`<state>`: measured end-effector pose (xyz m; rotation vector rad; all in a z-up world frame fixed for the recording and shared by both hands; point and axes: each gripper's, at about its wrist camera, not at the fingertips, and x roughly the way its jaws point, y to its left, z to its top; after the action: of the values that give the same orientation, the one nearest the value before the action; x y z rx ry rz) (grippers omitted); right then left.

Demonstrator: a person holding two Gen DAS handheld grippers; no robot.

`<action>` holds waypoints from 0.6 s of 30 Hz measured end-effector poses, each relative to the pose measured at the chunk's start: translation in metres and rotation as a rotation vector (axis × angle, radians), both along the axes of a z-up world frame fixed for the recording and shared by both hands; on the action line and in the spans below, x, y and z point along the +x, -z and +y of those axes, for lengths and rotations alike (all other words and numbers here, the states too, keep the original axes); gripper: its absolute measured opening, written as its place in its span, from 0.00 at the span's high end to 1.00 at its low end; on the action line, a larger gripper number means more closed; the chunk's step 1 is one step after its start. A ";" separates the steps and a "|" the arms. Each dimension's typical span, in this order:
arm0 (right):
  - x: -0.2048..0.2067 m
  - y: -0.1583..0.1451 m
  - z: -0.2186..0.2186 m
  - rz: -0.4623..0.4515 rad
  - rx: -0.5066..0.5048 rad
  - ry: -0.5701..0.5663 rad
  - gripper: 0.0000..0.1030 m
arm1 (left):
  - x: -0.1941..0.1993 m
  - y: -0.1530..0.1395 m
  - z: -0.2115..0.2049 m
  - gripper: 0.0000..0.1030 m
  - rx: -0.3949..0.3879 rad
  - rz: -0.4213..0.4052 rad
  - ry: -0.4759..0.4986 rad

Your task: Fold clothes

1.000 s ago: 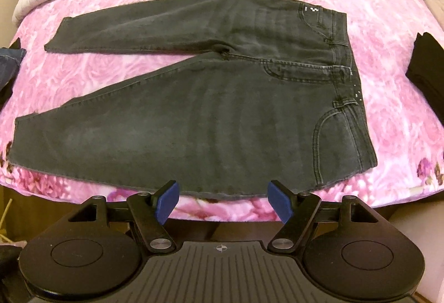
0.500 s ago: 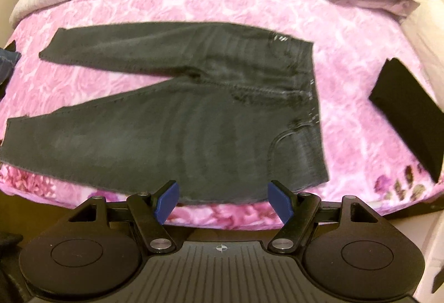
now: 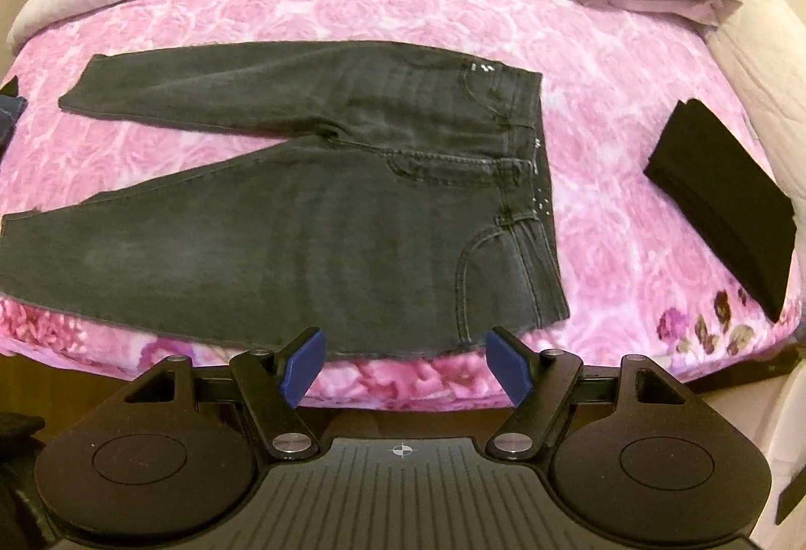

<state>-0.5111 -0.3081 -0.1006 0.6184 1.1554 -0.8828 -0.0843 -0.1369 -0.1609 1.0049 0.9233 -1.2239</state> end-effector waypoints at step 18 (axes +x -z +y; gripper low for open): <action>-0.002 0.063 0.015 0.091 -0.029 -0.146 0.28 | 0.006 0.049 0.026 0.28 -0.081 -0.229 0.244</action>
<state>-0.5133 -0.2932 -0.1640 0.4681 1.2516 -0.8077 -0.0783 -0.1106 -0.2101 1.1895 0.5804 -1.3048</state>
